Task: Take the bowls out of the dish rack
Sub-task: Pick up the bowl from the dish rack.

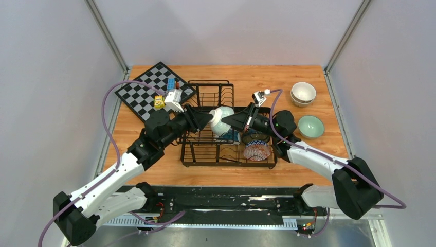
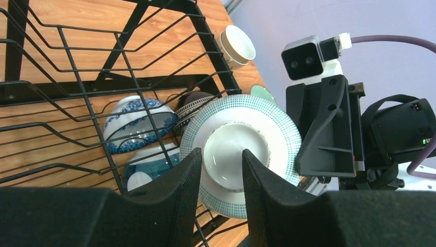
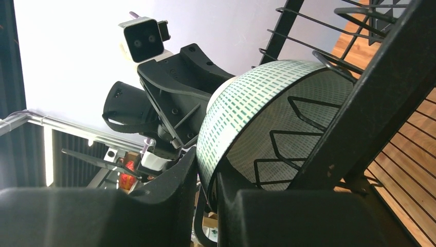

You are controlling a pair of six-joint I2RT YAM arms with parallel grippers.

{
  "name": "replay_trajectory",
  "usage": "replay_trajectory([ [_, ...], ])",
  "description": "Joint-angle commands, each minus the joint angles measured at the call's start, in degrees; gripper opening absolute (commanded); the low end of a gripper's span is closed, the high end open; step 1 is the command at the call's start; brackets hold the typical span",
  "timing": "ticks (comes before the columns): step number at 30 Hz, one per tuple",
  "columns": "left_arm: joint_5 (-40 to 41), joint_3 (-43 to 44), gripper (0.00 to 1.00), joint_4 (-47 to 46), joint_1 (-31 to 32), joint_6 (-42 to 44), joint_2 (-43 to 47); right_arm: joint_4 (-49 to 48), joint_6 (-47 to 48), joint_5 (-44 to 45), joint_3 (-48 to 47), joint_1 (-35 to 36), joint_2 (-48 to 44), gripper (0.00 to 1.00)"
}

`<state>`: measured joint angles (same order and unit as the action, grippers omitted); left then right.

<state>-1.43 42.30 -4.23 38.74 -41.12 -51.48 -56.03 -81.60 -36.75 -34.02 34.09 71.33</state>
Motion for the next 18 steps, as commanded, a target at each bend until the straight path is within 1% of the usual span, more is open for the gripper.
replay_trajectory([
  [1,-0.13,-1.28,0.37,1.04,-0.07,0.49,1.01,-3.62,-0.25,-1.22,-2.20,1.53,1.33,0.04],
  [4,0.51,-1.02,0.37,1.69,-0.05,0.93,1.70,-4.87,-0.38,-1.28,-3.06,1.73,2.40,0.00],
  [9,1.26,0.35,0.40,3.41,-0.07,1.89,2.82,-8.66,-1.20,-2.19,-5.43,2.40,5.54,0.00],
  [12,1.30,1.58,0.47,5.81,-0.03,2.88,3.66,-11.23,-2.24,-2.65,-7.25,2.95,8.21,0.00],
  [15,3.62,2.93,0.56,7.91,-0.07,3.81,4.73,-13.36,-3.29,-3.20,-9.86,3.63,10.78,0.00],
  [18,3.89,3.76,0.61,8.81,-0.05,4.03,5.77,-14.30,-3.56,-3.77,-12.26,4.30,12.73,0.00],
])
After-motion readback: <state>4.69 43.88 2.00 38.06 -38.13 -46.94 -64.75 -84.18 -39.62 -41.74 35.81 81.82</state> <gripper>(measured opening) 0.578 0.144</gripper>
